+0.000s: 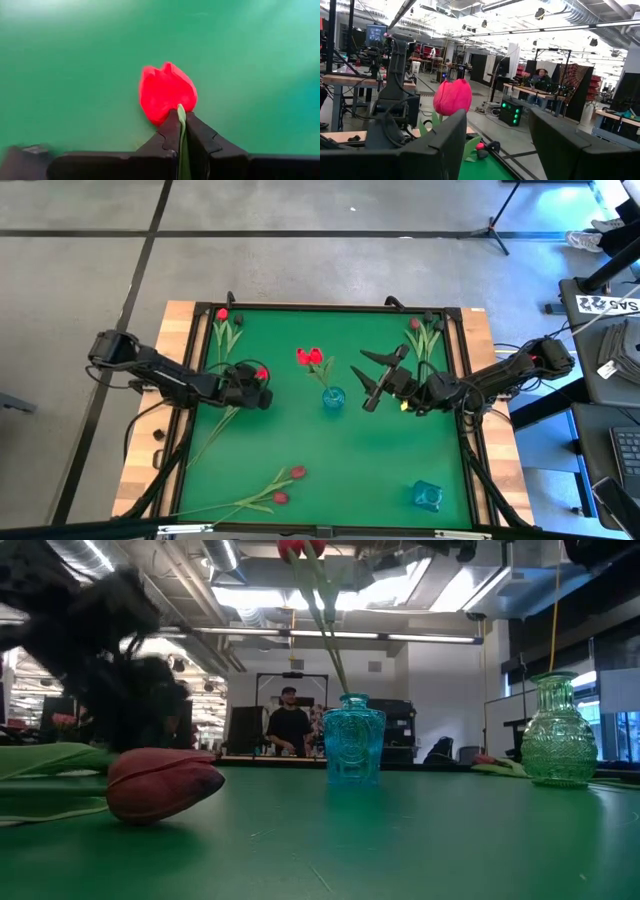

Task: Sort flowers into vase by color
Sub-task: Put the red flower in the top blue vase

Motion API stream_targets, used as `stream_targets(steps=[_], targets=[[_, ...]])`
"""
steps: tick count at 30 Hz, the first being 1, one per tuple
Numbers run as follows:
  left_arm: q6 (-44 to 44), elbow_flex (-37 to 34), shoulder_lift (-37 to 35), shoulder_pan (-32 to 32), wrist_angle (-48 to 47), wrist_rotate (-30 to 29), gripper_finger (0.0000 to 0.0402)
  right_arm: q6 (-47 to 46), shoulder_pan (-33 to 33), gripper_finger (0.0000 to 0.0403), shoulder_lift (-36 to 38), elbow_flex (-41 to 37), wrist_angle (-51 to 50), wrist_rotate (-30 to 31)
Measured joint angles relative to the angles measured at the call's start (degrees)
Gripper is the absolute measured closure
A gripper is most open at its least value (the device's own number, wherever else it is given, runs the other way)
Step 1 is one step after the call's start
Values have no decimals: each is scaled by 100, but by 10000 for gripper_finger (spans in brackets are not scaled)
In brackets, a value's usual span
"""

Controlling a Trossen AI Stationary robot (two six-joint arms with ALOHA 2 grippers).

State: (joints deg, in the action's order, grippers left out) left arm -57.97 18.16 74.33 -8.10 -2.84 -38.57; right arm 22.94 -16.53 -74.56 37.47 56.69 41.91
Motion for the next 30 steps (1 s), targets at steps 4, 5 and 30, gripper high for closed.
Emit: stream_targets(steps=[4,5,30], targets=[[684,396,-616,-286,27,-91,394,199,-20,189,15,178,-18,-85],[899,517,-784,-393,26,-140,396,256,-65,189,15,220,-69,-130],[6258,246,-1529,-2490,6264,1963,399,-796,-1107,189,-1739,671,311,-1148]])
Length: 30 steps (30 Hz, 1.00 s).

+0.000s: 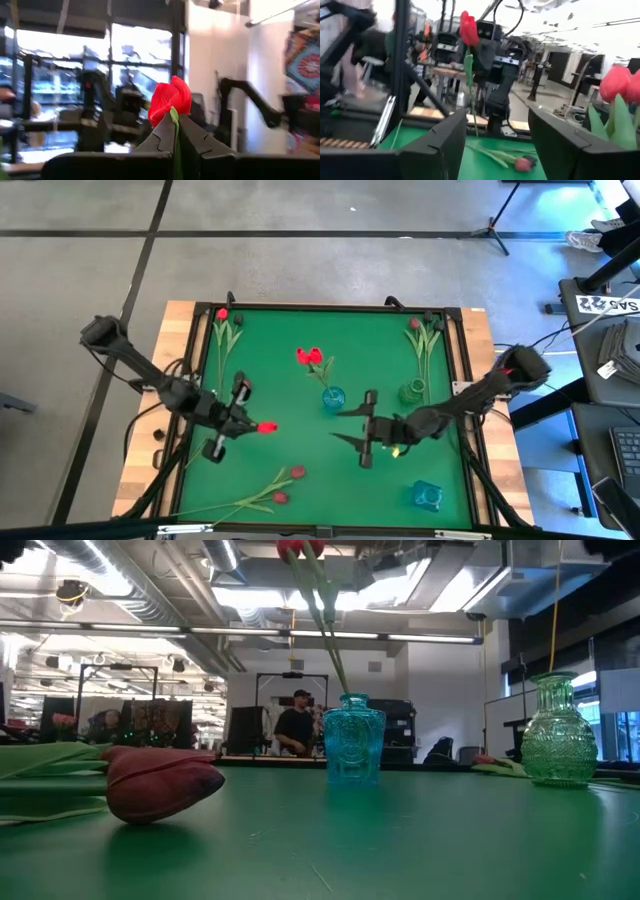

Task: Sort flowers into vase by color
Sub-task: Put the red flower in the top blue vase

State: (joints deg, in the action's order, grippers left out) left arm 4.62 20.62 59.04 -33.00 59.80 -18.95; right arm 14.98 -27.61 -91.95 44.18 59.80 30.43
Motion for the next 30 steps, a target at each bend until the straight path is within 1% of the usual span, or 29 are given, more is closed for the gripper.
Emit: stream_targets(steps=[1,3,5,7,11,14,17,19,22,24,27,30], targets=[[3,0,169,106,281,84,399,6,41,189,-185,113,172,-18],[-39,20,553,335,845,248,399,-2,128,189,-499,406,205,-122],[-142,92,926,518,1325,397,399,-25,226,189,-803,820,30,-292],[-178,248,1267,674,1698,467,400,-42,296,189,-1015,1242,-263,-293],[-286,601,1829,899,1947,495,400,-462,470,189,-1254,2057,-1000,-17],[-298,887,2179,934,1942,496,400,-879,615,189,-1328,2448,-1582,-381],[-258,1101,2436,925,1897,530,400,-1221,755,189,-1324,2573,-1806,-864],[-251,1143,2492,912,1935,516,400,-1413,791,189,-1323,2569,-1825,-1006],[-153,1143,2492,914,1955,501,400,-1422,796,189,-1324,2568,-1737,-1521],[-146,1143,2492,904,2034,518,400,-1374,793,192,-1324,2568,-1735,-1584],[-127,1143,2492,937,2057,493,400,-1338,792,216,-1324,2566,-1659,-1495],[-142,1143,2486,986,2070,495,400,-1312,859,261,-1324,2566,-1568,-1545]])
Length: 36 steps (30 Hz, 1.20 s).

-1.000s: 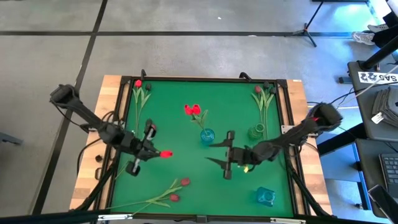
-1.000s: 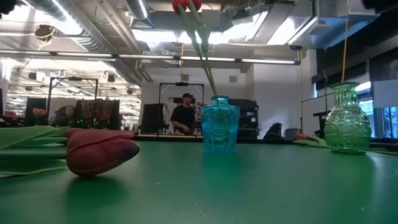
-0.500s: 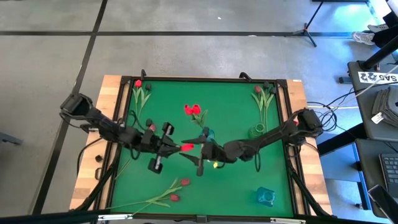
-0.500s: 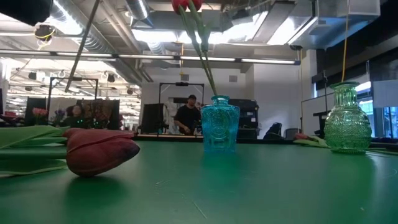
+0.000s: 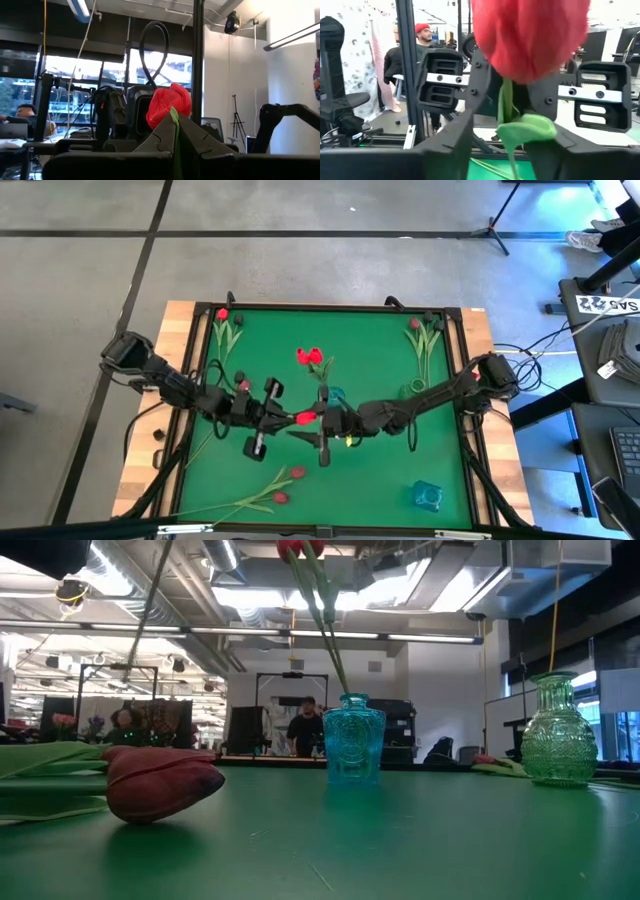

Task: Sort flowers into vase by color
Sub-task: Put the red flower in the top blue vase

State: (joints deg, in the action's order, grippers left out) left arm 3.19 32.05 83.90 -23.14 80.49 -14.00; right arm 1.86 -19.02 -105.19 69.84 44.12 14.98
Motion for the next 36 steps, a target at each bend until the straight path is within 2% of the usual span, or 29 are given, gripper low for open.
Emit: stream_targets(steps=[5,7,11,14,17,20,23,26,28,30,32,36], targets=[[-6,0,0,48,-2,-24,400,-23,121,358,0,-9,-22,-17],[-109,0,-8,57,-63,-212,400,-18,162,388,0,-10,-27,-7],[-120,0,-98,-2,-422,-683,396,-27,177,380,0,-20,-125,89],[26,0,-406,-143,-1049,-855,376,-10,116,385,78,-20,-442,176],[177,0,-962,-366,-2044,-1269,345,15,7,396,302,-10,-813,338],[155,0,-1542,-591,-3130,-1747,313,26,-170,389,616,2,-1341,477],[33,0,-2096,-887,-4459,-2297,288,39,-434,387,1054,2,-2250,1054],[-579,0,-2620,-1236,-5982,-3300,277,-80,-801,395,1641,2,-3333,1908],[-1248,0,-2843,-1424,-6965,-3870,277,-407,-1026,398,2021,2,-3903,2099],[-1923,-2,-2981,-1554,-7689,-4135,280,-732,-1217,397,2355,2,-4319,2104],[-2476,-2,-3029,-1615,-8193,-4349,284,-984,-1351,395,2602,-15,-4676,2245],[-3205,-2,-2930,-1564,-8640,-4958,289,-1797,-1352,397,2754,-364,-5282,3062]])
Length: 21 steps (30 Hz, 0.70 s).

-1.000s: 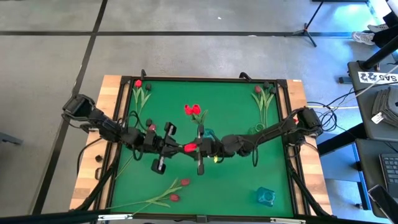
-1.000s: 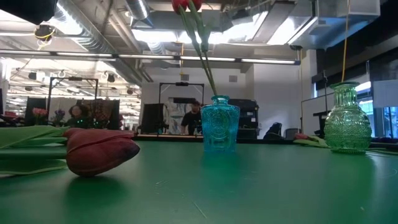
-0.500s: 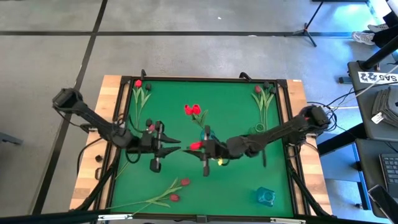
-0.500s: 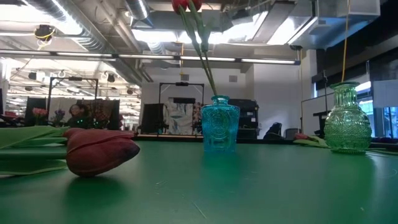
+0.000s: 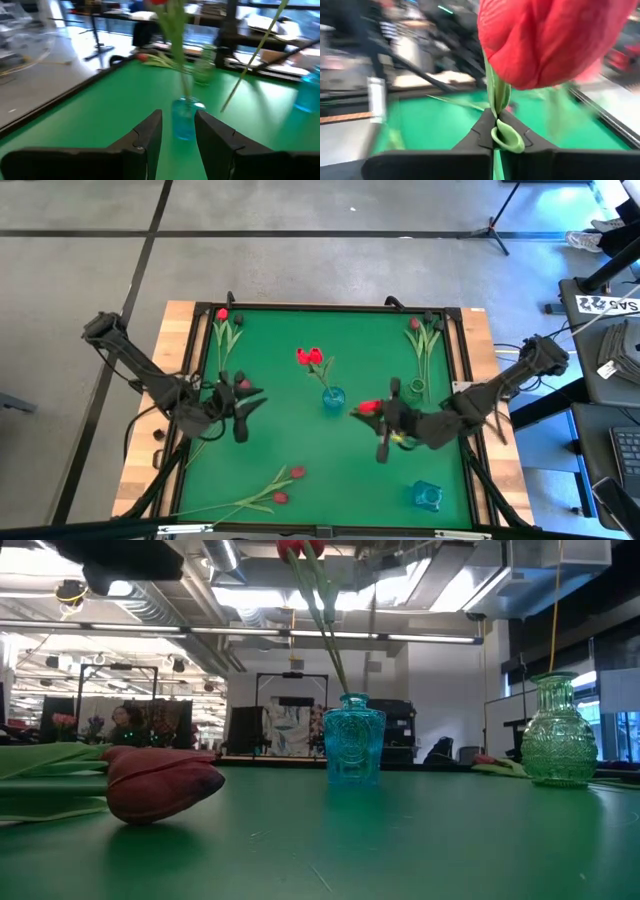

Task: Sort flowers into vase by color
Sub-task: Put the red flower in the top blue vase

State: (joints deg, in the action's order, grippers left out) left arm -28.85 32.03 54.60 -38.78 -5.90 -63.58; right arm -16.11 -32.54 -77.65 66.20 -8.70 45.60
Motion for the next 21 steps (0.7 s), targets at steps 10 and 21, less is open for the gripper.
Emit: stream_targets(steps=[10,21], targets=[[-211,-4,135,483,-77,182,290,-1047,909,394,256,-583,282,-426],[-409,-4,135,773,-88,374,290,194,1022,394,703,-261,-35,-153]])
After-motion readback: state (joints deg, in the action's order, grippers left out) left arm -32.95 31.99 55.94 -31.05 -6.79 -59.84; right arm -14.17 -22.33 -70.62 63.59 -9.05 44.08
